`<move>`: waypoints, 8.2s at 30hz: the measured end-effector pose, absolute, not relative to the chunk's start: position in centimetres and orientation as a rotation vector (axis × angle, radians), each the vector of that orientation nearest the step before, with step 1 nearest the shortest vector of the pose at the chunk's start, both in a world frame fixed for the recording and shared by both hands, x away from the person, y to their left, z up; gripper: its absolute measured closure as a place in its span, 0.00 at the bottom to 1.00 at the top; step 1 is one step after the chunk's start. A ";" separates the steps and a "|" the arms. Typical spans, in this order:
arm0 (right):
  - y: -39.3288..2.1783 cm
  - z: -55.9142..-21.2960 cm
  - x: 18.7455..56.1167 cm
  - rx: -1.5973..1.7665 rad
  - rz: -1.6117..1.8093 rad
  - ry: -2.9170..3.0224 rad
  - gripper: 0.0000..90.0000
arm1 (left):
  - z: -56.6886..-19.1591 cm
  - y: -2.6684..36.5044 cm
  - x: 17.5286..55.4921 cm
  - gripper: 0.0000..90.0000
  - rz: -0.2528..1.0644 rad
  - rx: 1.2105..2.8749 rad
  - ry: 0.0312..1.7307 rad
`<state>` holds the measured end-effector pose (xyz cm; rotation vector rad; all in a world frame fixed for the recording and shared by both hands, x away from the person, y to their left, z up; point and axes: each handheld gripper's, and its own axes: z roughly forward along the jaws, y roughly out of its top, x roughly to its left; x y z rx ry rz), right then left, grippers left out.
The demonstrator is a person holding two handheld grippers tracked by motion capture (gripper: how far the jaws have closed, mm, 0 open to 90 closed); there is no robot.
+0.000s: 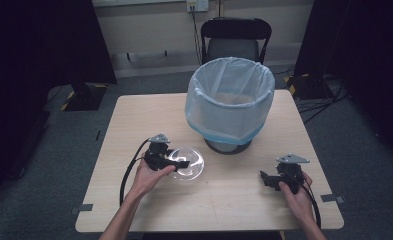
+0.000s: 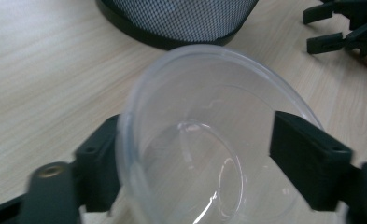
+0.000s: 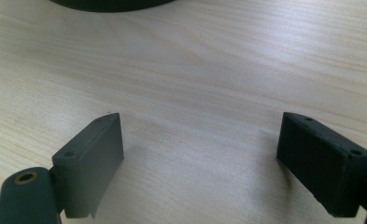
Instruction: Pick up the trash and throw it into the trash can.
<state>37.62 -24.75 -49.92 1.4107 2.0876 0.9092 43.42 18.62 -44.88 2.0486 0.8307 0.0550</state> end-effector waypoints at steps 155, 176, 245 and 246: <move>-24.7 -49.9 37.6 1.411 0.908 2.084 0.15 | -25.3 9.8 54.1 0.18 0.164 1.720 0.650; -24.7 -49.9 37.6 1.411 0.909 2.086 0.15 | -25.0 15.0 50.0 0.18 0.325 1.741 0.661; -24.7 -49.9 37.6 1.416 0.908 2.085 0.15 | -49.6 27.7 35.0 0.20 0.396 2.075 1.102; -24.7 -49.9 37.6 1.416 0.908 2.085 0.15 | -49.8 27.6 35.0 0.19 0.415 2.063 1.112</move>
